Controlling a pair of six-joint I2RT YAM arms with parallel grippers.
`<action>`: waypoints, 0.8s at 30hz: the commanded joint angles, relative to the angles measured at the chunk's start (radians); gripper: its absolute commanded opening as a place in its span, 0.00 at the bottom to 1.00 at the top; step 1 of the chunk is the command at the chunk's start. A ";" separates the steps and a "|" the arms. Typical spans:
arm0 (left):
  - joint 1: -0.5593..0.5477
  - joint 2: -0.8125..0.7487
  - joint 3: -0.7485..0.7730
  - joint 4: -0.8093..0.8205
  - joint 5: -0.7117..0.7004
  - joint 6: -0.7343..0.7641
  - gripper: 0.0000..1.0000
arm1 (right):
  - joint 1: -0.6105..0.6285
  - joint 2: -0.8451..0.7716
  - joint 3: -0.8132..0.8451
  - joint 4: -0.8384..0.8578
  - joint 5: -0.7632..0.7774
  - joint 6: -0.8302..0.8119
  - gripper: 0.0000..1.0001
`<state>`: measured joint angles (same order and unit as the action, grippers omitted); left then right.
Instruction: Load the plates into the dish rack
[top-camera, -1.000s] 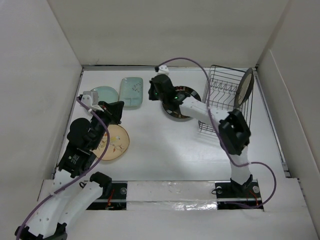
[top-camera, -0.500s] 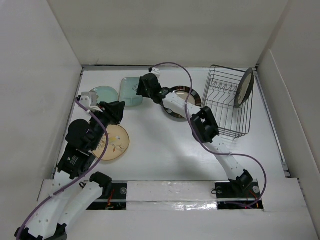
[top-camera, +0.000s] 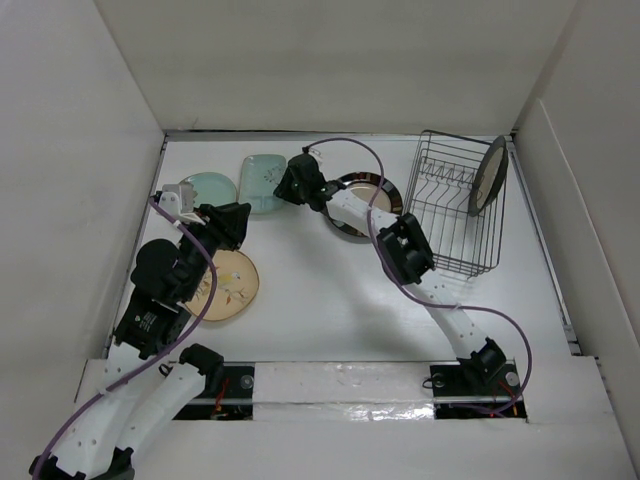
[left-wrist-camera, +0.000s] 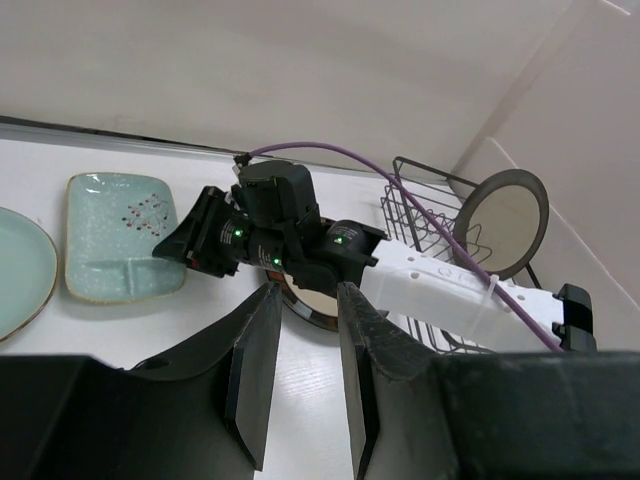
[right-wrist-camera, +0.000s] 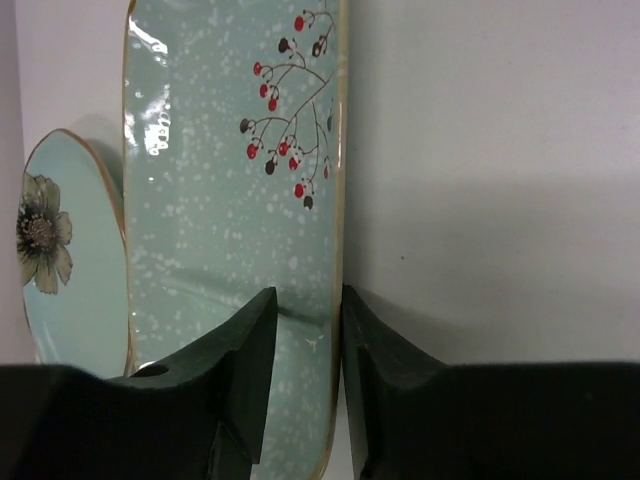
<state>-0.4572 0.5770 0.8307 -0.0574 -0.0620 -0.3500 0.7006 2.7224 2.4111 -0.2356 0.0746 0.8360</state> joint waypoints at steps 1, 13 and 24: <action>-0.003 -0.016 0.015 0.034 -0.002 0.008 0.26 | 0.000 0.024 0.003 0.064 -0.052 0.052 0.34; -0.003 -0.009 0.013 0.037 -0.001 0.009 0.26 | -0.009 -0.392 -0.403 0.369 0.143 -0.090 0.00; -0.003 -0.011 0.005 0.048 0.019 0.008 0.28 | -0.079 -0.918 -0.610 0.257 0.437 -0.406 0.00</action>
<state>-0.4572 0.5732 0.8307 -0.0570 -0.0601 -0.3500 0.6689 2.0068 1.8133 -0.0864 0.3470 0.5484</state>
